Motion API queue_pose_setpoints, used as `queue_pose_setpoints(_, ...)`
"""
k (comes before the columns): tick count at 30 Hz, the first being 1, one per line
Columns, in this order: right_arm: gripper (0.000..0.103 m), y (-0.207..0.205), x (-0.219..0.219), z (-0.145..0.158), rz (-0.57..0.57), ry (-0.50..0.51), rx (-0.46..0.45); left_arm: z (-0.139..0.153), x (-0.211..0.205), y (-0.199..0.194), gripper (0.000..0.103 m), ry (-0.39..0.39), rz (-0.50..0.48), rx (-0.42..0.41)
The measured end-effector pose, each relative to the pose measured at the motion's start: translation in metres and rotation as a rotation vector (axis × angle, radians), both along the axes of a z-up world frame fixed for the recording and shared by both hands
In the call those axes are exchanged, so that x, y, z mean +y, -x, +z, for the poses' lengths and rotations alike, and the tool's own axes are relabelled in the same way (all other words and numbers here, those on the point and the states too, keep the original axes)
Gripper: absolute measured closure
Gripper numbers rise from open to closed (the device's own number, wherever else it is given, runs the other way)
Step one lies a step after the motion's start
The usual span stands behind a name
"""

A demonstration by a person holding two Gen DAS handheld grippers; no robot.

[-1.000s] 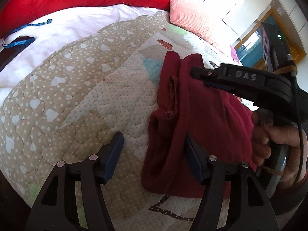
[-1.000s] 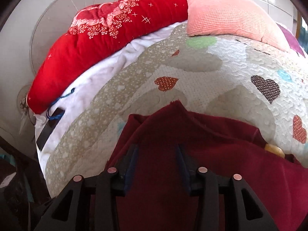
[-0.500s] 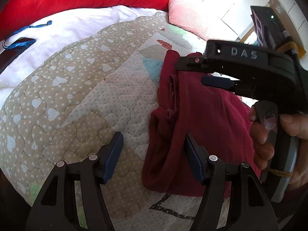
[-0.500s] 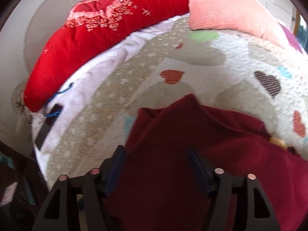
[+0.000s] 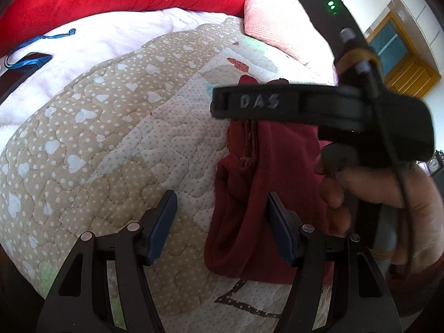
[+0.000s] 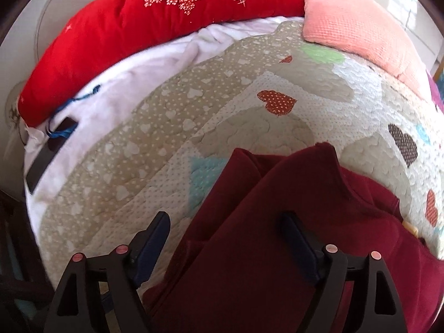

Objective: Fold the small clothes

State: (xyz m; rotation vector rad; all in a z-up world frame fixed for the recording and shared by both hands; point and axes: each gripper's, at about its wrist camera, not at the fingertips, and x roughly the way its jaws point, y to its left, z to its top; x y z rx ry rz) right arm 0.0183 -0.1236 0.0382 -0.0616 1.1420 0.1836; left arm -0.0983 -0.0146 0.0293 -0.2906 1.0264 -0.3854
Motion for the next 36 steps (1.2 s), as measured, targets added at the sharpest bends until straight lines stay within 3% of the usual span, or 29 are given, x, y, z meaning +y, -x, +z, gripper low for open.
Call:
queue_pose_setpoints(1,0.022,0.000,0.001,-0.001,0.009,0.010,-0.010,0.000,-0.001,0.000,0.037,-0.001,0.000,0.000)
queue_pose_setpoints(4,0.050,0.007,-0.004,0.001,-0.002,0.017,-0.077,0.003,-0.001,0.002,0.037,0.003,-0.011,-0.002)
queue_pose_setpoints(6,0.067,0.012,-0.019,0.007,-0.022,-0.079,-0.088,0.006,-0.002,0.006,0.037,0.022,-0.039,-0.016)
queue_pose_setpoints(7,0.081,0.016,-0.030,0.013,-0.034,-0.154,-0.091,0.007,-0.003,0.008,0.037,0.032,-0.054,-0.025)
queue_pose_setpoints(9,0.087,0.024,-0.050,0.023,-0.074,-0.287,-0.104,0.010,-0.007,0.010,0.032,0.048,-0.077,-0.037)
queue_pose_setpoints(12,0.089,0.039,-0.078,0.038,-0.110,-0.450,-0.146,0.014,-0.017,0.011,0.032,0.063,-0.096,-0.060)
queue_pose_setpoints(16,0.090,0.054,-0.089,0.051,-0.099,-0.484,-0.192,0.013,-0.029,0.007,0.035,0.039,-0.124,-0.051)
queue_pose_setpoints(18,0.091,0.060,-0.092,0.056,-0.099,-0.502,-0.211,0.022,-0.033,0.012,0.061,0.024,-0.145,-0.077)
queue_pose_setpoints(21,0.091,0.071,-0.105,0.067,-0.110,-0.536,-0.252,0.049,-0.042,0.027,0.076,-0.020,-0.188,-0.174)
queue_pose_setpoints(26,0.091,0.106,-0.148,0.095,-0.156,-0.625,-0.347,0.096,-0.073,0.055,0.079,0.050,-0.310,-0.262)
queue_pose_setpoints(29,0.091,0.133,-0.181,0.113,-0.179,-0.636,-0.408,0.111,-0.105,0.070,0.080,0.072,-0.414,-0.285)
queue_pose_setpoints(33,0.091,0.174,-0.231,0.123,-0.244,-0.646,-0.469,0.113,-0.157,0.094,0.080,0.074,-0.554,-0.284)
queue_pose_setpoints(36,0.091,0.200,-0.267,0.114,-0.315,-0.633,-0.481,0.097,-0.201,0.109,0.080,0.031,-0.637,-0.267)
